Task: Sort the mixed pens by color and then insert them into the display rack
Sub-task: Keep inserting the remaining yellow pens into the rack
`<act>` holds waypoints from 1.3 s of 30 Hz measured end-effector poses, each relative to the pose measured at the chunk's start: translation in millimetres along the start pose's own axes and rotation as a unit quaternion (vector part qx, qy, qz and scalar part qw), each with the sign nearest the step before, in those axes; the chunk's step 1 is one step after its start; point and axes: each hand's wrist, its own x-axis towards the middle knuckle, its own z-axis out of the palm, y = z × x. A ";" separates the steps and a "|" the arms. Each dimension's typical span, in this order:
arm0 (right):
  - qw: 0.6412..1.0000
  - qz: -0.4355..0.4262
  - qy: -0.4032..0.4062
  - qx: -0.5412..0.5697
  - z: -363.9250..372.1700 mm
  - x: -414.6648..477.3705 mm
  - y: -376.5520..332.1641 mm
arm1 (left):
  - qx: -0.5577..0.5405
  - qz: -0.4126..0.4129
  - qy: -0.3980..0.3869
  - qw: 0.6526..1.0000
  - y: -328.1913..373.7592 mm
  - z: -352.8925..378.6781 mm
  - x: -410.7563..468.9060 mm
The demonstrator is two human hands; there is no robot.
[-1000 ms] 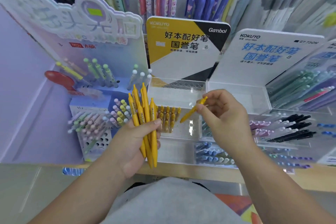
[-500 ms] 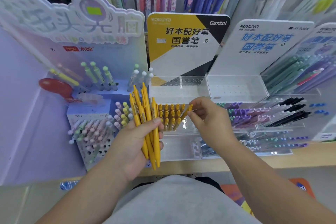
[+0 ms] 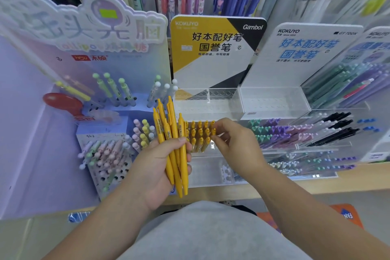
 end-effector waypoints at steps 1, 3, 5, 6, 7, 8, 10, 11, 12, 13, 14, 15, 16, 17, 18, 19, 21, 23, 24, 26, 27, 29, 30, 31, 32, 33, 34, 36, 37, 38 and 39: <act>1.000 0.002 -0.005 -0.003 -1.1 -0.1 -0.7 | 0.000 -0.002 -0.003 1.000 -0.3 0.3 -0.1; 1.000 0.011 -0.010 -0.002 -5.4 -1.6 -3.7 | 0.007 -0.001 -0.003 1.000 -0.7 0.7 -0.4; 1.000 0.027 -0.001 0.015 -12.4 -3.8 -8.2 | 0.017 0.004 -0.002 1.000 -0.8 1.6 -0.8; 0.999 0.037 0.006 0.034 -16.6 -4.9 -11.7 | 0.021 0.007 -0.003 1.000 -0.6 2.6 -1.0; 0.997 0.048 0.013 0.065 -20.8 -5.7 -16.7 | 0.024 0.008 -0.006 1.000 -0.4 3.7 -1.5; 0.991 0.064 0.017 0.114 -24.9 -5.9 -23.3 | 0.027 0.010 -0.012 1.000 -0.5 5.0 -1.9; 0.962 0.103 -0.006 0.253 -33.5 -5.4 -38.6 | 0.032 0.013 -0.028 0.999 -0.5 8.4 -3.2; 0.939 0.119 -0.034 0.321 -37.4 -5.5 -45.7 | 0.033 0.012 -0.040 0.999 -0.7 10.2 -4.2; 0.918 0.127 -0.064 0.371 -40.7 -5.7 -51.1 | 0.035 0.012 -0.052 0.998 -1.0 11.7 -5.0; 0.903 0.127 -0.089 0.400 -43.5 -6.3 -54.8 | 0.036 0.010 -0.063 0.997 -1.2 13.0 -5.5; 0.896 0.123 -0.104 0.414 -45.5 -7.2 -57.2 | 0.037 0.007 -0.073 0.997 -1.4 14.0 -5.9; 0.892 0.120 -0.110 0.422 -47.1 -7.9 -58.3 | 0.036 0.005 -0.082 0.996 -1.7 14.8 -5.9; 0.889 0.120 -0.110 0.428 -48.1 -8.4 -58.2 | 0.036 0.002 -0.091 0.995 -1.9 15.4 -5.7; 0.885 0.124 -0.109 0.436 -48.7 -9.0 -57.0 | 0.035 0.001 -0.098 0.995 -1.7 16.1 -5.7; 0.879 0.129 -0.109 0.446 -48.9 -9.2 -55.4 | 0.034 0.000 -0.102 0.994 -1.7 16.9 -5.5; 0.873 0.133 -0.109 0.457 -49.4 -9.6 -53.5 | 0.032 0.000 -0.103 0.994 -1.7 17.6 -5.4; 0.860 0.139 -0.099 0.480 -52.0 -9.2 -49.8 | 0.026 -0.001 -0.095 0.995 -2.2 18.8 -4.6; 0.851 0.145 -0.068 0.500 -58.0 -7.8 -45.5 | 0.016 0.000 -0.081 0.997 -2.7 18.1 -2.9; 0.851 0.144 -0.044 0.503 -62.0 -6.8 -43.0 | 0.013 0.001 -0.073 0.997 -2.7 16.9 -2.1; 0.853 0.136 0.007 0.503 -70.7 -5.0 -36.4 | 0.011 0.005 -0.060 0.998 -2.2 13.4 -1.2; 0.856 0.132 0.031 0.500 -74.8 -4.7 -32.4 | 0.012 0.008 -0.054 0.998 -1.9 11.6 -1.2; 0.867 0.126 0.064 0.478 -80.8 -5.5 -25.5 | 0.007 0.010 -0.052 0.999 -1.9 8.0 -1.2; 0.878 0.123 0.074 0.457 -82.3 -6.8 -22.9 | 0.004 0.009 -0.054 0.998 -2.0 6.6 -1.3; 0.892 0.117 0.080 0.429 -82.8 -8.6 -20.8 | 0.002 0.007 -0.058 0.998 -2.0 5.5 -1.2; 0.908 0.109 0.084 0.396 -81.6 -10.3 -19.1 | 0.001 0.006 -0.061 0.998 -2.2 4.5 -0.9; 0.922 0.102 0.085 0.365 -79.4 -12.3 -18.0 | 0.000 0.005 -0.063 0.998 -2.4 3.8 -0.6; 0.932 0.096 0.084 0.340 -75.8 -14.2 -17.0 | 0.000 0.004 -0.065 0.998 -2.5 3.4 -0.3; 0.945 0.091 0.076 0.303 -65.8 -16.6 -13.6 | 0.001 0.004 -0.065 0.998 -3.2 3.0 0.6; 0.952 0.090 0.071 0.283 -60.5 -17.2 -11.3 | 0.000 0.004 -0.064 0.998 -3.5 2.9 0.8; 0.958 0.089 0.066 0.263 -55.0 -17.6 -9.0 | -0.002 0.003 -0.061 0.998 -3.9 2.5 1.1; 0.963 0.088 0.061 0.247 -50.4 -17.9 -7.0 | -0.004 0.002 -0.059 0.998 -4.2 2.2 1.4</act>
